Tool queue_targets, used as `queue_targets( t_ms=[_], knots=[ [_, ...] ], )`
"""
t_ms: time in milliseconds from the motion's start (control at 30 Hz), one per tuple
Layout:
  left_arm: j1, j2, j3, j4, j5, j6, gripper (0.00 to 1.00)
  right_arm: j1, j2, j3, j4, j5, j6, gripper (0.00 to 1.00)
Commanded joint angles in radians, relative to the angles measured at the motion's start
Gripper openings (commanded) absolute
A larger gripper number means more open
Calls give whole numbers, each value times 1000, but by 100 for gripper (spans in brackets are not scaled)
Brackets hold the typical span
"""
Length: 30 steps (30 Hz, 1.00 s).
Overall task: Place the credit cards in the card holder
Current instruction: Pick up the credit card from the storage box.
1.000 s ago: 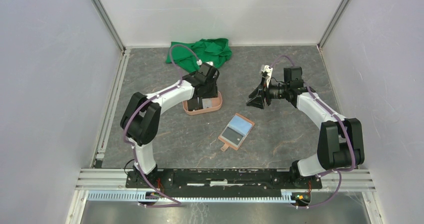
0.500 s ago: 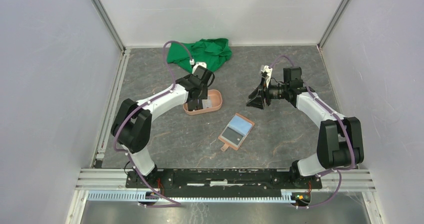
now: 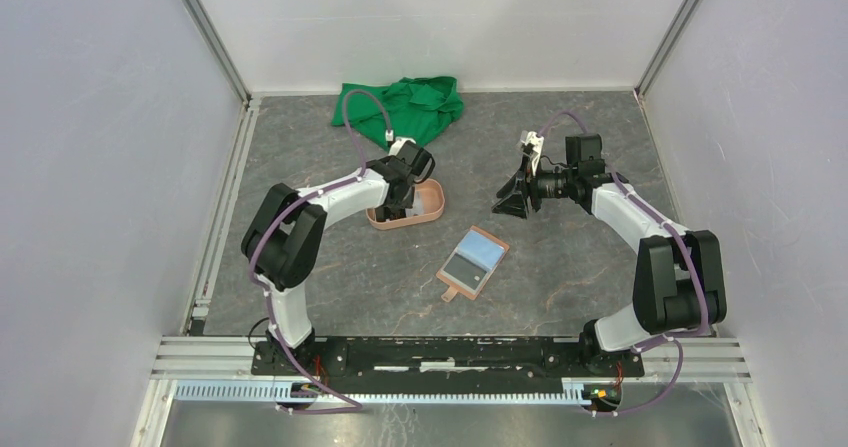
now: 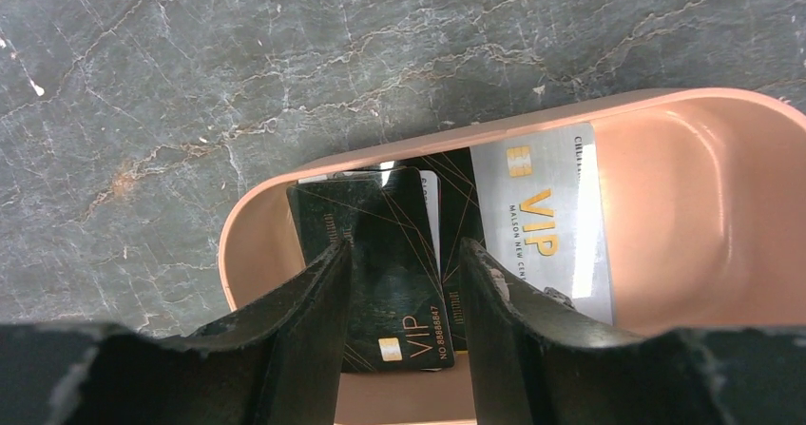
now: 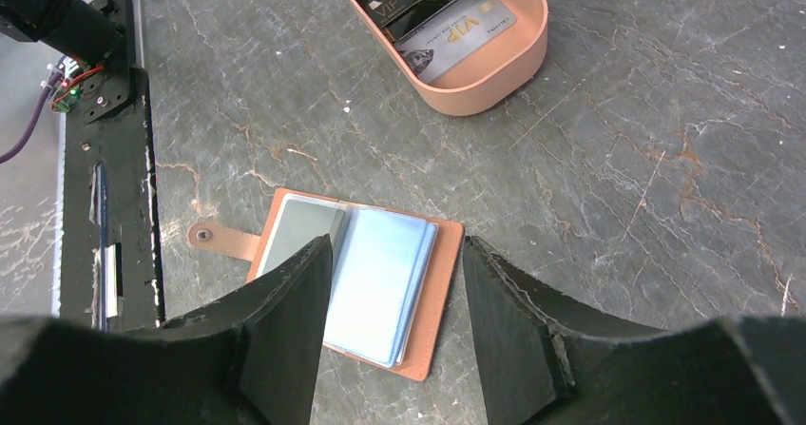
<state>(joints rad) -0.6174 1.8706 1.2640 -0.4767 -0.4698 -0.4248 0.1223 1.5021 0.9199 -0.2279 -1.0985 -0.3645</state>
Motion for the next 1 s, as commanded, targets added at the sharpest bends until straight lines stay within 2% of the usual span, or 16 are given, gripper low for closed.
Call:
queue_targets(
  t_ms=[0, 367, 600, 767, 867, 967],
  knots=[
    [-4, 9, -9, 19, -43, 10, 53, -3, 1, 39, 13, -15, -13, 59],
    [-2, 22, -24, 1, -90, -10, 49, -3, -7, 37, 11, -17, -17, 59],
    [-3, -159, -68, 113, -3, 21, 47, 20, -55, 11, 84, 26, 9, 59],
    [-2, -328, -159, 252, -24, 79, 46, 137, 5, 120, 102, 103, 74, 60],
    [17, -437, -267, 355, -44, 76, 52, 224, 98, 248, 98, 148, 168, 60],
    [103, -534, -378, 428, 37, -8, 71, 304, 193, 348, 147, 204, 298, 59]
  ],
)
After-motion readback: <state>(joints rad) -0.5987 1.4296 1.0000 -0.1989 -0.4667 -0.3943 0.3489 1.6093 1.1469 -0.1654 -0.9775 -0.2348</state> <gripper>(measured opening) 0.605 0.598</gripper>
